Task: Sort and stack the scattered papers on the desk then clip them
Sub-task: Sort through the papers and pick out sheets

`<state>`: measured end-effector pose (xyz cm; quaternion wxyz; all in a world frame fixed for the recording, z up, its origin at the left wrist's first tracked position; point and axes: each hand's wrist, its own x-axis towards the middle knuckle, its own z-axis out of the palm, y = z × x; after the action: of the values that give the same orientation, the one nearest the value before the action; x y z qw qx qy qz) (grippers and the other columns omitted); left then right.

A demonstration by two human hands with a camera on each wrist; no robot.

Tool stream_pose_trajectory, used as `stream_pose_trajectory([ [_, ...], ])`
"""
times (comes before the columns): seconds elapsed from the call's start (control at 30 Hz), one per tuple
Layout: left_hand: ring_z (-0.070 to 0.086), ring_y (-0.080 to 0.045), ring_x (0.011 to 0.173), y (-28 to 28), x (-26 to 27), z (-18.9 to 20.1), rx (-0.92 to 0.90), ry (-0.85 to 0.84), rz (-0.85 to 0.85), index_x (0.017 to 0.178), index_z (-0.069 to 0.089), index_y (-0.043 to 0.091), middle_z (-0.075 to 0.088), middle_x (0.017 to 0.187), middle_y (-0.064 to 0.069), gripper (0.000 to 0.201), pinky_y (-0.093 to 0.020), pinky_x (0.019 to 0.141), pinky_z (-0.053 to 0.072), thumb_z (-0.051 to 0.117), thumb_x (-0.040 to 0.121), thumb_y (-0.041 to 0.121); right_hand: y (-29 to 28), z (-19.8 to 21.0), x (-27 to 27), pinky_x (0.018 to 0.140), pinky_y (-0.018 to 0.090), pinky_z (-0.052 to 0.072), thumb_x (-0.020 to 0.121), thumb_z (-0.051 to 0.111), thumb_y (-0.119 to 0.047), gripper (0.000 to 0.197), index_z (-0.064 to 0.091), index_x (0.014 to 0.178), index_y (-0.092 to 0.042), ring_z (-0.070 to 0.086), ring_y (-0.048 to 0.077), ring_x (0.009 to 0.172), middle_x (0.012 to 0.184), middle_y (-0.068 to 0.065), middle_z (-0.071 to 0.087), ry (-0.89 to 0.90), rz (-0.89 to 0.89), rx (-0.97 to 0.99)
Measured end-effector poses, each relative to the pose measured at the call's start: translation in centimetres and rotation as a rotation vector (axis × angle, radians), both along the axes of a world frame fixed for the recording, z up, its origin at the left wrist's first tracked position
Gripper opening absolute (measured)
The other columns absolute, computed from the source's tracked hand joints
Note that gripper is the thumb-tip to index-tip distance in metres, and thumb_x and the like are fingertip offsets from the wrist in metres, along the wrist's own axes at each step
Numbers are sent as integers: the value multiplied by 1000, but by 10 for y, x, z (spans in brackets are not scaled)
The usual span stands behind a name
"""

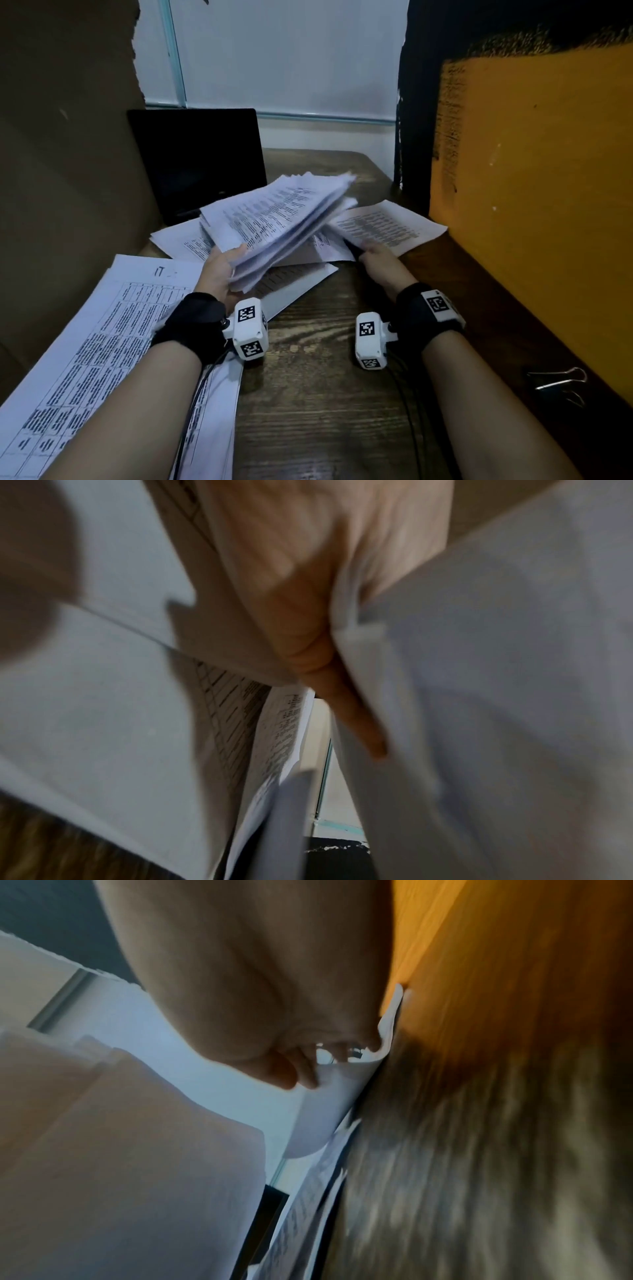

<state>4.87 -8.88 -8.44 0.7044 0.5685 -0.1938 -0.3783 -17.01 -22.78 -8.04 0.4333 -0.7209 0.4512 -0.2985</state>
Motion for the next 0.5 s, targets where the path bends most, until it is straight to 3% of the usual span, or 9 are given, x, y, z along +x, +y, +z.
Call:
stream_pose_trajectory([
  [0.07,66,-20,104,2,-5,2,-19,-65,-96,135,43,10,59,129,-9,41,-34,84,57,52,95,7,-3,9,-11,98,31,40,97,44,-5,38,54,133,-9,53,24,121,134,10,57,-362,-117,3],
  [0.1,69,-17,89,1,-9,3,-8,-95,-185,130,46,9,64,118,-9,36,-29,70,59,49,95,0,-8,11,-18,105,35,40,97,47,-11,37,54,134,-10,52,24,125,137,10,56,-559,-157,17],
  [0.13,69,-16,81,1,-13,3,28,-157,-262,126,47,10,65,111,-9,34,-28,64,59,48,94,-4,-8,16,-26,110,38,37,97,50,-16,38,53,135,-11,50,24,130,140,11,53,-666,-164,32],
  [0.2,68,-18,83,2,-20,4,150,-296,-413,124,49,11,66,109,-10,34,-32,72,56,48,94,-4,-3,29,-39,114,33,34,87,68,-31,51,54,133,-12,43,21,136,143,8,49,-758,-67,-7],
  [0.27,65,-24,89,5,-21,5,238,-374,-488,125,50,11,67,106,-6,32,-33,75,51,50,95,0,2,43,-48,111,28,37,65,83,-46,72,60,124,-10,47,14,132,138,5,55,-808,97,95],
  [0.3,64,-26,91,6,-19,6,267,-392,-486,124,50,13,68,104,-5,30,-32,74,48,51,96,3,7,49,-50,110,28,38,69,77,-48,70,61,124,-6,50,11,130,135,3,58,-786,185,126],
  [0.4,63,-23,89,6,-16,5,276,-403,-448,118,52,13,66,104,-6,23,-32,80,48,51,96,5,16,49,-48,102,28,48,90,49,-34,54,52,132,0,62,16,118,125,10,66,-479,383,190],
  [0.43,62,-22,85,5,-17,5,277,-396,-437,116,52,12,66,101,-6,21,-31,77,48,50,96,4,16,45,-49,93,27,54,90,48,-30,48,54,126,1,66,19,110,117,14,69,-394,436,262],
  [0.5,60,-21,75,4,-17,4,281,-393,-432,112,54,9,65,94,-9,16,-28,67,46,49,97,5,20,43,-52,84,24,57,87,51,-29,39,70,101,3,71,21,97,101,18,73,-185,499,374],
])
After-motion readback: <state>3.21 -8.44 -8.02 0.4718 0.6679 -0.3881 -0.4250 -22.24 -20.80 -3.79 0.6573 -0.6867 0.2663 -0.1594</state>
